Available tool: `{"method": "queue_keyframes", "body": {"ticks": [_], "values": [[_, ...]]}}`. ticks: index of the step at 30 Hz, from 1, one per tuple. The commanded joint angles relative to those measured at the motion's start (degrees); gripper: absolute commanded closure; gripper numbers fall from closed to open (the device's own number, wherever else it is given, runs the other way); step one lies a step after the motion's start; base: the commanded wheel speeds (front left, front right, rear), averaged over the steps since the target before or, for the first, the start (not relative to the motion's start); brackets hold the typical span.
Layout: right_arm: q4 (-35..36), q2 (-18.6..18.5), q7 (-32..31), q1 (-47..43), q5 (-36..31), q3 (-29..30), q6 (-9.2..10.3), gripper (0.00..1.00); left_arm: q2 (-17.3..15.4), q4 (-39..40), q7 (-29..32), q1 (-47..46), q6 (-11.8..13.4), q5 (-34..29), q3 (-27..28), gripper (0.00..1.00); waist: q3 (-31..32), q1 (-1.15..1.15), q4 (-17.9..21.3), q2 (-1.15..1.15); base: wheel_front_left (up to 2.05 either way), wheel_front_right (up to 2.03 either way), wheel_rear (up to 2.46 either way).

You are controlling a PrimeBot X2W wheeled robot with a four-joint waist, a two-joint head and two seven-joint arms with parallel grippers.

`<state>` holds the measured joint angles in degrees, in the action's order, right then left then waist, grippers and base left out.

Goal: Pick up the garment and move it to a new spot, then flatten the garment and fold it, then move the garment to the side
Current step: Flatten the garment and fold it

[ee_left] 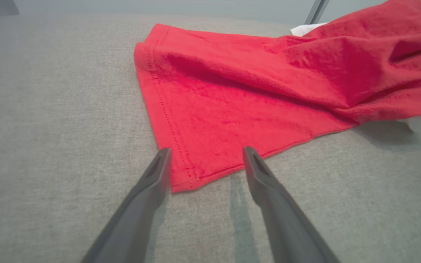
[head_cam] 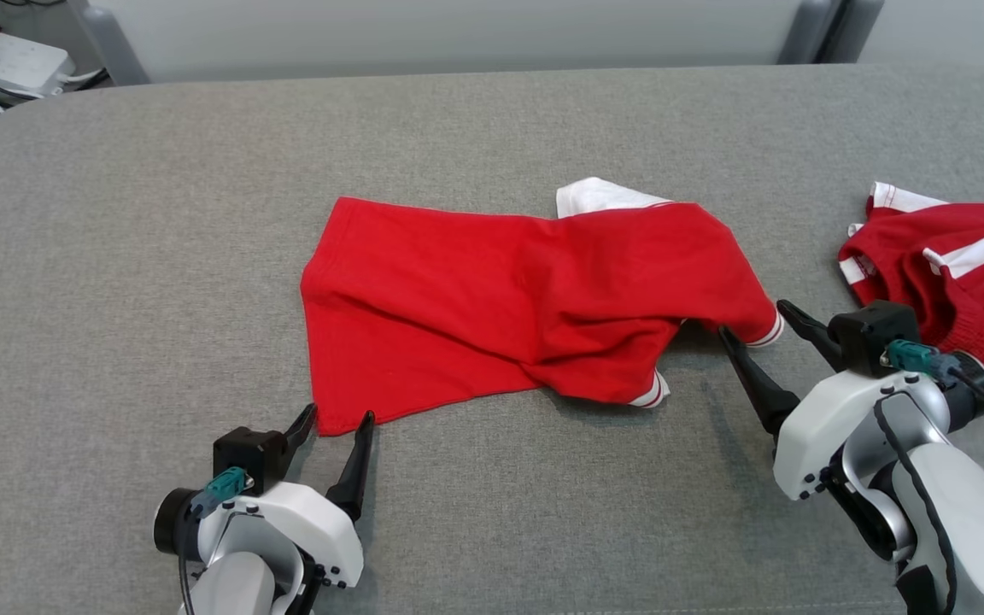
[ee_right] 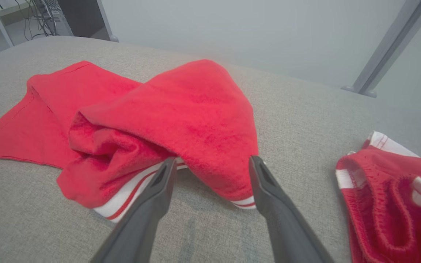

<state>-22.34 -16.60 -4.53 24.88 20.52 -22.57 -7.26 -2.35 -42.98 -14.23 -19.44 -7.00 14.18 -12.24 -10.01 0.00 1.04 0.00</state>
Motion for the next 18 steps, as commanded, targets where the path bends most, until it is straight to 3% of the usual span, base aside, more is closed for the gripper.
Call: {"method": "queue_keyframes", "body": {"ticks": [1, 12, 13, 14, 17, 18], "values": [[2.4, 0.1, 0.3, -0.8, -0.9, -0.1, -0.23, 0.00, -0.5, 0.6, -0.8, -2.1, 0.2, -0.3, 2.2, 0.00, -0.6, 0.00, 0.6, 0.00, 0.00, 0.00, 0.00], [4.6, 1.9, 1.1, -2.0, -2.5, 2.4, -0.23, 0.00, -0.5, -1.3, -0.8, -2.1, 0.9, 0.3, 3.3, 0.00, -1.6, 0.00, 1.0, 0.00, 0.00, 0.00, 0.00], [4.6, 2.0, 1.1, -2.0, -2.6, 2.5, -0.23, 0.00, -0.5, -1.8, -0.8, -2.2, 0.9, 0.2, 3.1, 0.54, -1.6, 0.00, 1.0, 0.00, 0.00, 0.00, 0.00], [4.7, 2.1, 1.2, -1.9, -2.6, 2.6, -0.23, 0.00, -0.5, -2.0, -0.8, -2.4, 0.9, 0.1, 3.0, 0.68, -1.7, 0.00, 1.1, 0.00, 0.00, 0.00, 0.00], [4.9, 2.2, 1.4, -1.8, -2.7, 2.9, -0.23, 0.00, -0.5, -2.7, -0.8, -2.8, 1.2, 0.1, 3.0, 0.76, -1.8, 0.00, 1.6, 0.00, 0.00, 0.00, 0.00], [4.9, 2.2, 1.6, -1.7, -2.7, 3.1, -0.23, 0.00, -0.5, -3.0, -0.8, -3.0, 1.2, 0.0, 3.1, 0.87, -1.8, 0.00, 1.7, 0.00, 0.00, 0.00, 0.00]]}}
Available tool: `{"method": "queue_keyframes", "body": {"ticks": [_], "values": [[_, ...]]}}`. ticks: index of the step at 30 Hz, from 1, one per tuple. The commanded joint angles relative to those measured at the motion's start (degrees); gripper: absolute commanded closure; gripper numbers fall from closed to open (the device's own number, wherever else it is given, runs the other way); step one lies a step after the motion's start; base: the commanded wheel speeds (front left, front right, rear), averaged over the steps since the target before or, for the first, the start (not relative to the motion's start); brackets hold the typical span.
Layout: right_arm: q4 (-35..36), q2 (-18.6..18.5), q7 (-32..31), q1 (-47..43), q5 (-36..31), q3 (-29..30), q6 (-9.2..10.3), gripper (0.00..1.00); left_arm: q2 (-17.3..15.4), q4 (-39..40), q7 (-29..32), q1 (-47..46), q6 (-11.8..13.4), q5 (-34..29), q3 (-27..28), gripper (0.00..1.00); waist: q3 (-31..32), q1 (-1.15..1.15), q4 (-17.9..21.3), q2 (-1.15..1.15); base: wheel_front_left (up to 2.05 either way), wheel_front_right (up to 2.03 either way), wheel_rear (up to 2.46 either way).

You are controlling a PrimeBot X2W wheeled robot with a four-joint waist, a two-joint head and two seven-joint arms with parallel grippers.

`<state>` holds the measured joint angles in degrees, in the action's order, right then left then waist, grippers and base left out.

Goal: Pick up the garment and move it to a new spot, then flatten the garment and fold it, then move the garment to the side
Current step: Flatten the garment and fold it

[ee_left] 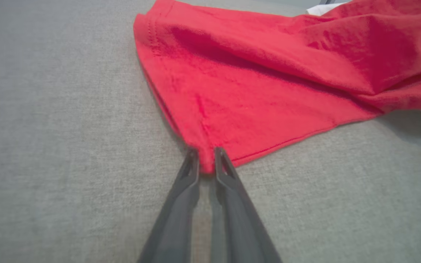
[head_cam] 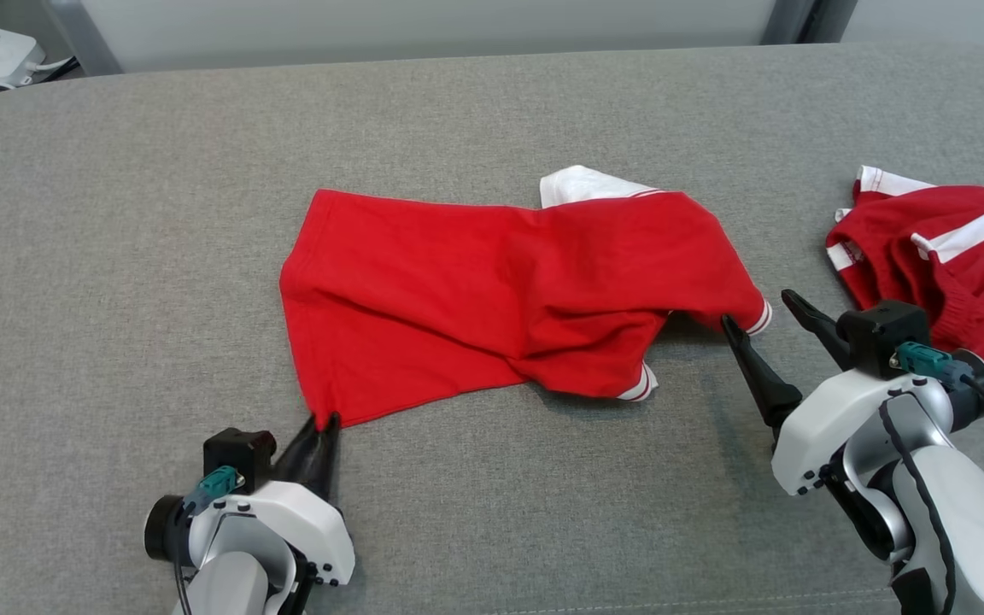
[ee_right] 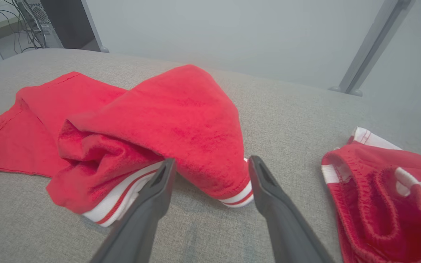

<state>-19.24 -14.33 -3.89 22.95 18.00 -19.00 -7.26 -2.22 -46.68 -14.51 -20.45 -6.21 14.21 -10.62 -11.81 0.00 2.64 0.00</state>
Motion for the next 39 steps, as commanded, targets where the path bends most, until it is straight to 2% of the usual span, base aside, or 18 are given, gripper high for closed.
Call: {"method": "queue_keyframes", "body": {"ticks": [1, 3, 11, 20, 24, 25, 26, 34, 39], "values": [[1.8, -0.1, 1.0, 0.2, -0.2, -0.3, -0.23, 0.00, -0.7, 0.5, -0.5, -2.0, 0.5, 0.1, 1.5, 0.94, 0.1, 0.00, 0.3, 0.00, 0.00, 0.00, 0.00], [1.9, -0.2, 1.2, 0.0, -0.2, -0.1, -0.23, 0.00, -0.7, 0.7, -0.5, -2.1, 0.6, 0.2, 1.8, 1.00, 0.2, 0.00, 0.5, 0.00, 0.00, 0.00, 0.00], [2.2, -1.2, 1.8, -3.5, 1.2, -1.2, -0.23, 0.00, -1.3, 4.1, -0.5, 0.3, 2.5, -0.1, 7.1, 1.00, 1.7, 0.00, -0.8, 0.00, 0.00, 0.00, 0.00], [1.9, -1.0, 1.2, -4.8, 3.3, -7.5, -0.23, 0.00, -2.6, 6.0, -0.5, 2.1, 3.9, -1.0, 12.2, 1.00, 2.3, 0.00, -2.2, 0.00, 0.00, 0.00, 0.00], [0.6, -0.9, 1.4, -4.3, 3.7, -9.6, -0.23, 0.00, -2.7, 5.2, -0.5, 2.5, 3.7, -1.7, 13.5, 1.00, 1.9, 0.00, -2.3, 0.00, 0.00, 0.00, 0.00], [0.1, -1.0, 1.7, -4.1, 3.6, -9.6, -0.23, 0.00, -2.6, 5.2, -0.5, 2.4, 3.6, -1.9, 13.5, 0.42, 1.8, 0.00, -2.4, 0.00, 0.00, 0.00, 0.00], [-0.6, -1.1, 2.0, -3.8, 3.3, -9.2, -0.23, 0.00, -2.4, 5.3, -0.5, 2.3, 3.4, -2.1, 13.4, 0.00, 1.7, 0.00, -2.5, 0.00, 0.00, 0.00, 0.00], [-4.6, -1.7, 4.9, -0.8, -3.8, -5.9, -0.23, 0.00, -0.9, 9.7, -0.5, 2.1, 2.6, -3.5, 11.6, 0.00, 0.9, 0.00, -4.2, 0.00, 0.00, 0.00, 0.00], [-8.3, -1.9, 3.0, 1.7, -7.4, -8.5, -0.23, 0.00, -0.7, 12.5, -0.5, 2.1, 2.3, -3.3, 9.7, 0.00, 0.1, 0.00, -5.7, 0.00, 0.00, 0.00, 0.00]]}}
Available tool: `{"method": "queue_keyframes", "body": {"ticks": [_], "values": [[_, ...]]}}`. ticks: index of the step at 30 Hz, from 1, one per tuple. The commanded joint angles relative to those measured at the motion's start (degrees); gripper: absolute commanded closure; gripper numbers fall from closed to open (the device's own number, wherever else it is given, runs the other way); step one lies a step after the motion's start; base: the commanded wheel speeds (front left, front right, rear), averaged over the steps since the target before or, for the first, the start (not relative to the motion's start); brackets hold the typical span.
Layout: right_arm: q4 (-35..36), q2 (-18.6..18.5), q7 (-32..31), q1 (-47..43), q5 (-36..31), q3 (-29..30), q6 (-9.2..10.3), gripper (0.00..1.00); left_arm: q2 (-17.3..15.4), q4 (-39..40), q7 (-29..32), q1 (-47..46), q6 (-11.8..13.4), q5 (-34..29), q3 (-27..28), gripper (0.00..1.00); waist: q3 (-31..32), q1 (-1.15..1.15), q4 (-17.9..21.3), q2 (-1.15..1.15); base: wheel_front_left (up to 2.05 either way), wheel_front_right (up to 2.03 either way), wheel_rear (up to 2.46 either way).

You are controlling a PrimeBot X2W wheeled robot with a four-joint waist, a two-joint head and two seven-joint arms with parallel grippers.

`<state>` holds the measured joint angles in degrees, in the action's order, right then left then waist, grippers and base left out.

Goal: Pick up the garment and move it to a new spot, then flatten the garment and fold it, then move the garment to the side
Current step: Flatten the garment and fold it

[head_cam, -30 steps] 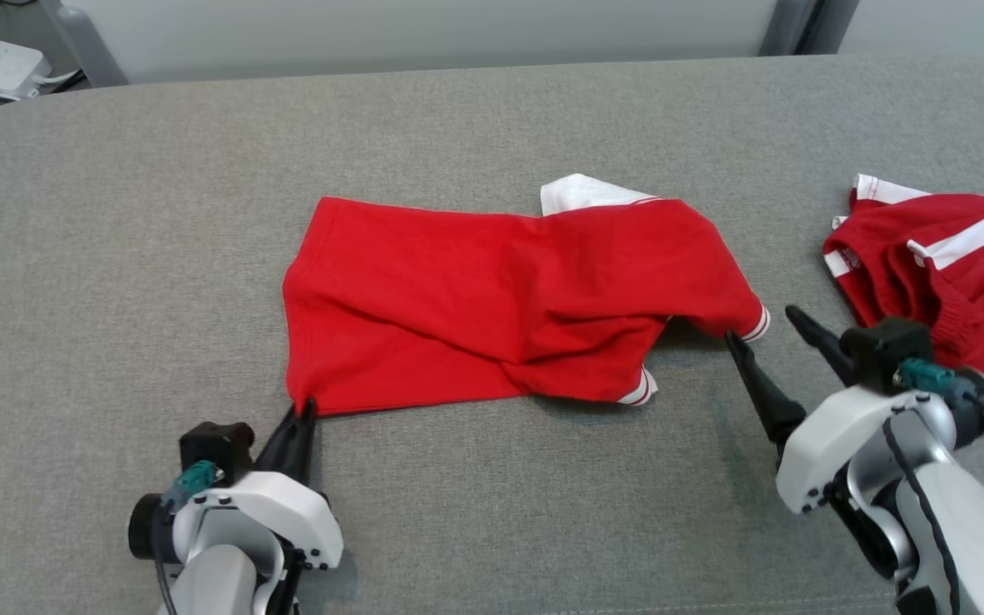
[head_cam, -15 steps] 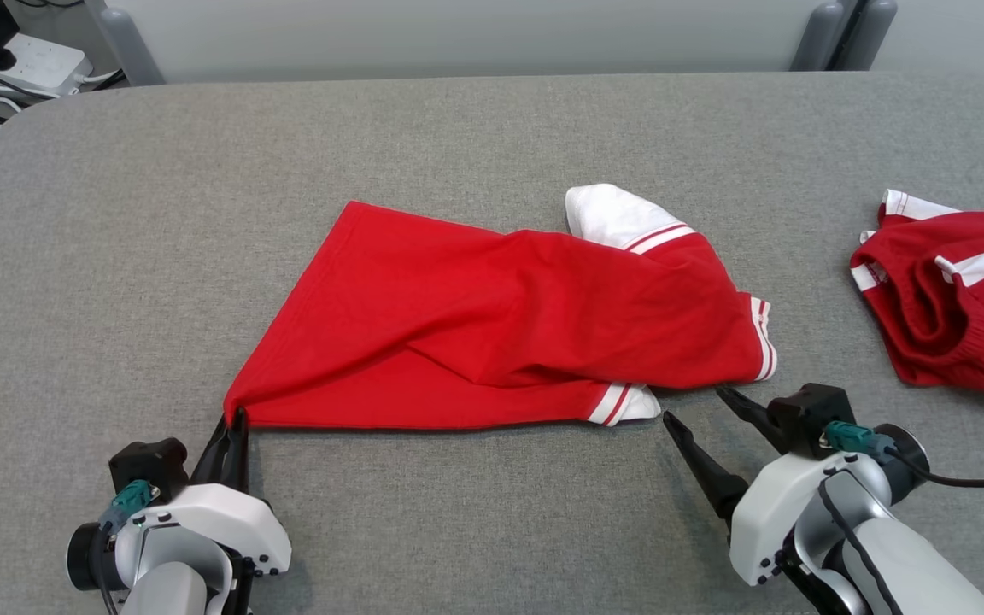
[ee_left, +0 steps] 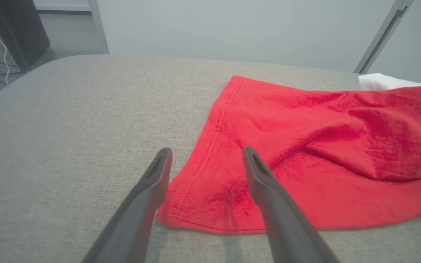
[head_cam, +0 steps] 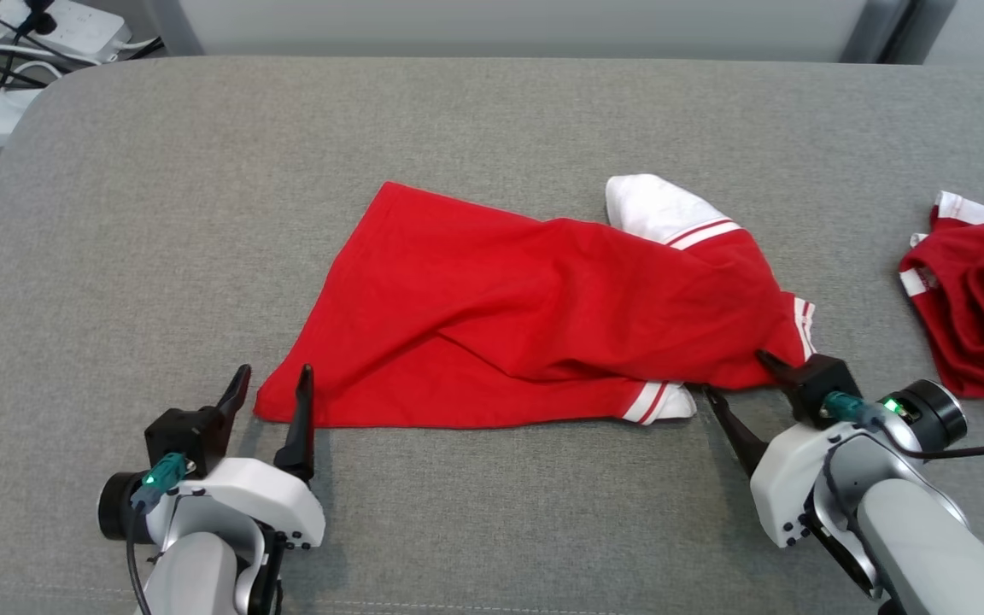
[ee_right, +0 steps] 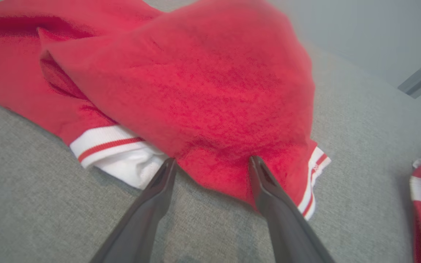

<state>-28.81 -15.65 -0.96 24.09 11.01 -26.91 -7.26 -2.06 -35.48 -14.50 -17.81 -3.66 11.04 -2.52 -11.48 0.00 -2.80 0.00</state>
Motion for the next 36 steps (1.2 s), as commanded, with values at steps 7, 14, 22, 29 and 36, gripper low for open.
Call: {"method": "queue_keyframes", "body": {"ticks": [7, 14, 22, 29, 36], "values": [[-3.9, -1.5, -1.3, 5.5, -4.9, -2.2, -0.23, 0.78, -0.8, 5.2, -0.5, -1.0, 0.0, 2.5, -2.7, 0.00, -1.5, 0.00, -2.3, 0.00, 0.00, 0.00, 0.00], [-2.8, -0.9, 1.4, 11.2, -5.0, -0.3, -0.23, 1.00, -0.8, 7.2, -0.5, -0.5, 0.7, 4.4, -6.5, 0.00, -1.7, 0.00, -3.4, 0.00, 0.00, 0.00, 0.00], [-3.2, -0.9, 0.4, 19.2, -3.5, -2.5, -0.23, 1.00, -0.8, 7.5, -0.5, -1.3, 1.1, 6.4, -10.3, 0.00, -2.8, 0.00, -5.6, 0.00, 0.00, 0.00, 0.00], [-15.2, 0.8, 2.2, 31.7, -3.2, -4.3, -0.23, 1.00, -0.8, 7.8, -0.5, -2.6, 1.6, 9.2, -15.1, 0.00, -4.7, 0.00, -11.3, 0.00, 0.00, 0.00, 0.00], [-26.3, 3.0, 5.3, 35.6, -0.9, -2.5, -0.23, 0.00, -0.8, 7.4, -0.5, -2.6, 2.5, 10.8, -17.3, 0.00, -4.9, 0.00, -13.3, 0.00, 0.00, 0.00, 0.00]]}}
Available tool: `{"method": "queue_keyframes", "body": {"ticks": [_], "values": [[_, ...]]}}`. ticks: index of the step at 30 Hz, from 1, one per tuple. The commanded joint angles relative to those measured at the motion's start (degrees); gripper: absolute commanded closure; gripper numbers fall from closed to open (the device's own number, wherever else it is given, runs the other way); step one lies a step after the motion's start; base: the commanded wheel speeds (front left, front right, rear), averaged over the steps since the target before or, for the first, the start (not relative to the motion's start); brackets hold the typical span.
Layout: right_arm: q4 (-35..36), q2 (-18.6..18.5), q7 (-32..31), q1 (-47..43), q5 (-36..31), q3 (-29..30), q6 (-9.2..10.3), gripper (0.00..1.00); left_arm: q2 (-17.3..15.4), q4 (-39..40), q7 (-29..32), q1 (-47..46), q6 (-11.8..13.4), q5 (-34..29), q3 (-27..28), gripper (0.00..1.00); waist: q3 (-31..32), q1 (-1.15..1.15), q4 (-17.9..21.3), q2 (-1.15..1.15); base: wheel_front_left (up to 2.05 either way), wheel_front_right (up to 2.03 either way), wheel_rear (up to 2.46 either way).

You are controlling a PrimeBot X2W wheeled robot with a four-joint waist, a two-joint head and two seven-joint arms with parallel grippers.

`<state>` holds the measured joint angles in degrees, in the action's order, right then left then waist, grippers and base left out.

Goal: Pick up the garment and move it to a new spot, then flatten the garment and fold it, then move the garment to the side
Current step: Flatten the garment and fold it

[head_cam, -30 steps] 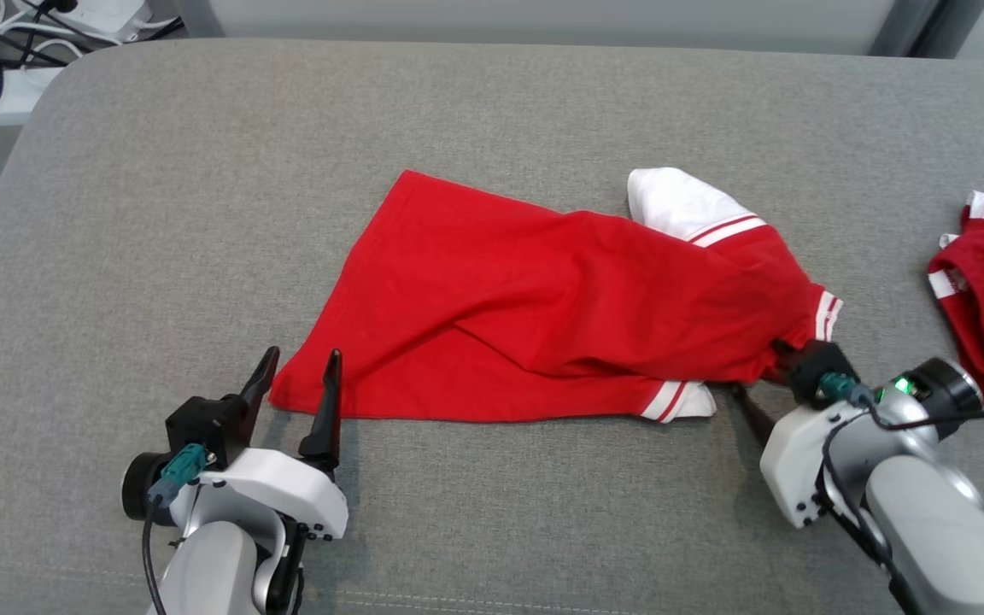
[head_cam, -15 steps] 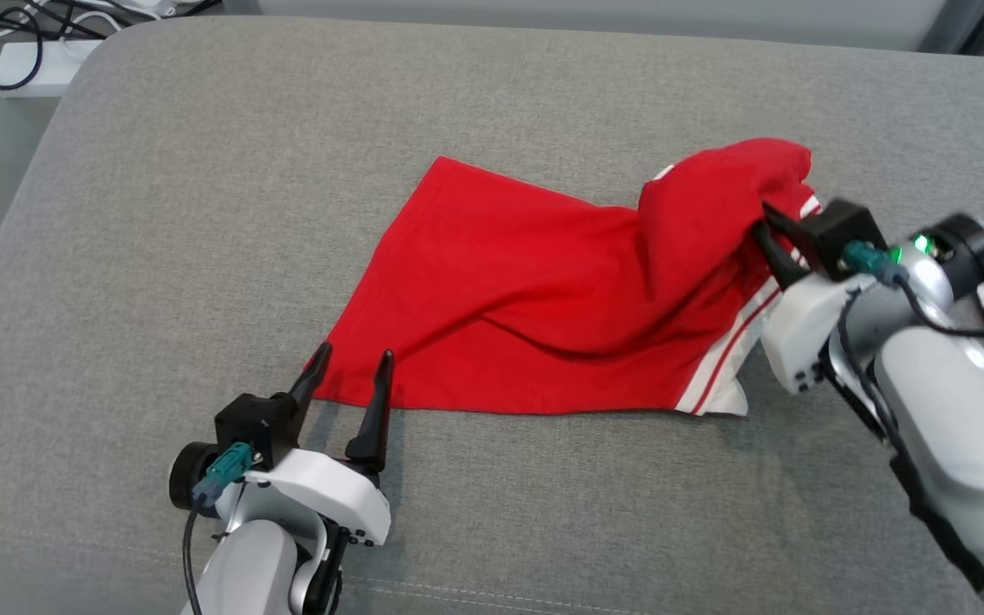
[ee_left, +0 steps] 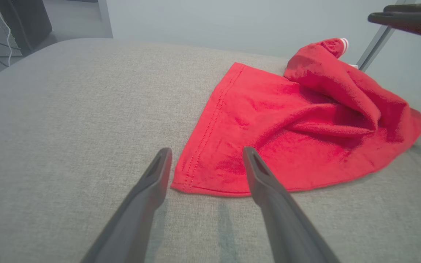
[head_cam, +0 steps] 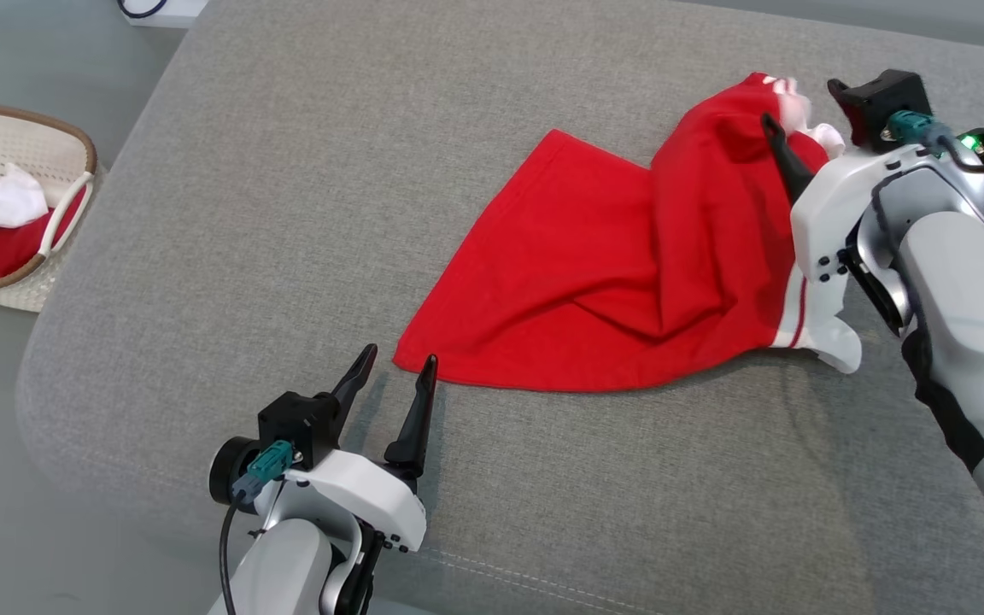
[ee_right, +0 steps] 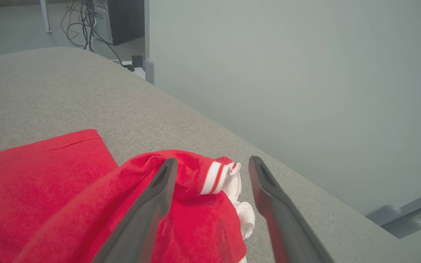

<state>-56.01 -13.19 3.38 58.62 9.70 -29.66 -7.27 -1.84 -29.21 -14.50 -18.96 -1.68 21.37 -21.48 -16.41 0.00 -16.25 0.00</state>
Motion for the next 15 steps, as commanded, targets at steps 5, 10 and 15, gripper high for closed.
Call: {"method": "queue_keyframes", "body": {"ticks": [5, 10, 15], "values": [[-1.8, -0.9, 7.5, 0.7, 3.3, 4.3, -0.22, 0.00, -1.0, 1.0, -0.5, -0.8, 0.6, -0.1, 2.2, 0.00, 1.4, 0.00, 2.5, 0.00, 0.00, 0.00, 0.00], [-2.6, -3.1, 10.0, -6.7, 5.7, 5.3, -0.22, 0.00, -1.0, 1.1, -0.5, -0.3, 0.4, -1.2, 3.0, 0.00, 3.2, 0.00, 5.7, 0.00, 0.00, 0.00, 0.00], [-0.9, -3.2, 10.6, -15.9, 8.8, 2.2, -0.22, 0.00, -1.0, 1.1, -0.5, 0.3, 0.0, -2.0, 3.6, 0.00, 4.2, 0.00, 7.6, 0.00, 0.00, 0.00, 0.00]]}}
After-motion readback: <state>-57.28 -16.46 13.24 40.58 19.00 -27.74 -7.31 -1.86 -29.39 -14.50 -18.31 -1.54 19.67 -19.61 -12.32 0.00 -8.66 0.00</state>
